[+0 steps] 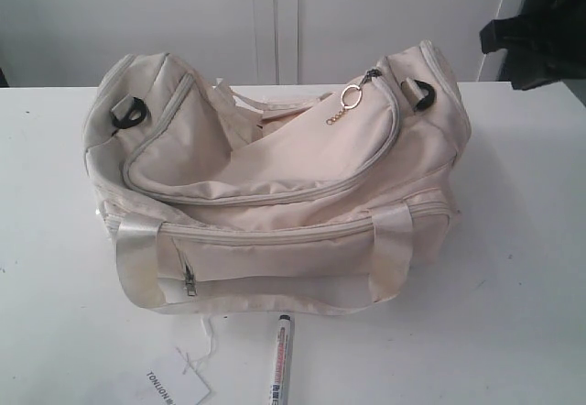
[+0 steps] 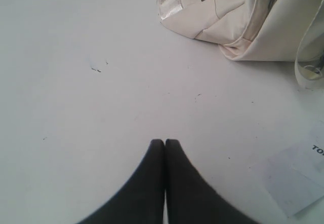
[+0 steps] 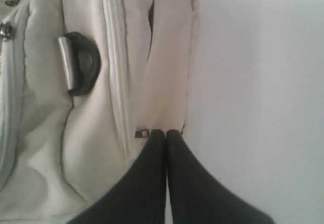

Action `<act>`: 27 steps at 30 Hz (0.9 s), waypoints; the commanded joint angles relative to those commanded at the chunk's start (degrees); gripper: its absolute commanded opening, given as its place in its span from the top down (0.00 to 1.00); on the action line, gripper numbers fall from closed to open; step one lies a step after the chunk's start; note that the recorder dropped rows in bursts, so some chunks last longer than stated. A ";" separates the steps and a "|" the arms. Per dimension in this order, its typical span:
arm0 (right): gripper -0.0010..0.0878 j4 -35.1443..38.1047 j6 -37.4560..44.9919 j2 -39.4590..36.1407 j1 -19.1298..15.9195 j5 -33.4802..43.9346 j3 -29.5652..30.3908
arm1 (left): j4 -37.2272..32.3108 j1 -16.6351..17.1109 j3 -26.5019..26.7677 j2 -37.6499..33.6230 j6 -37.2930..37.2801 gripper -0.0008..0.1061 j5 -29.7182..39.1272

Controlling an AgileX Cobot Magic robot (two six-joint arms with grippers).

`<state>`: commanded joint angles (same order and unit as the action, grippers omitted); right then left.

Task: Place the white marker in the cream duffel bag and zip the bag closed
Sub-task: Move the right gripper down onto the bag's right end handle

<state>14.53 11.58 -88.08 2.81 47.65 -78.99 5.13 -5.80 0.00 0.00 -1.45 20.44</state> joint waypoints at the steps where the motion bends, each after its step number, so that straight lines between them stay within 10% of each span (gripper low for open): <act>1: 0.99 2.98 2.68 -1.99 0.00 -0.08 -2.22 | 0.00 0.00 0.00 0.00 0.00 0.99 0.00; 8: 0.99 13.67 9.45 -11.67 0.00 -1.20 -12.92 | 0.00 0.00 0.00 0.00 0.12 0.99 0.00; 27: 0.99 14.19 7.80 -12.09 0.00 0.75 -12.92 | 0.00 0.00 0.00 0.00 0.12 0.99 0.00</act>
<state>28.72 19.38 -100.17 2.81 48.40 -91.91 5.13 -5.80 0.00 0.00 -1.33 20.44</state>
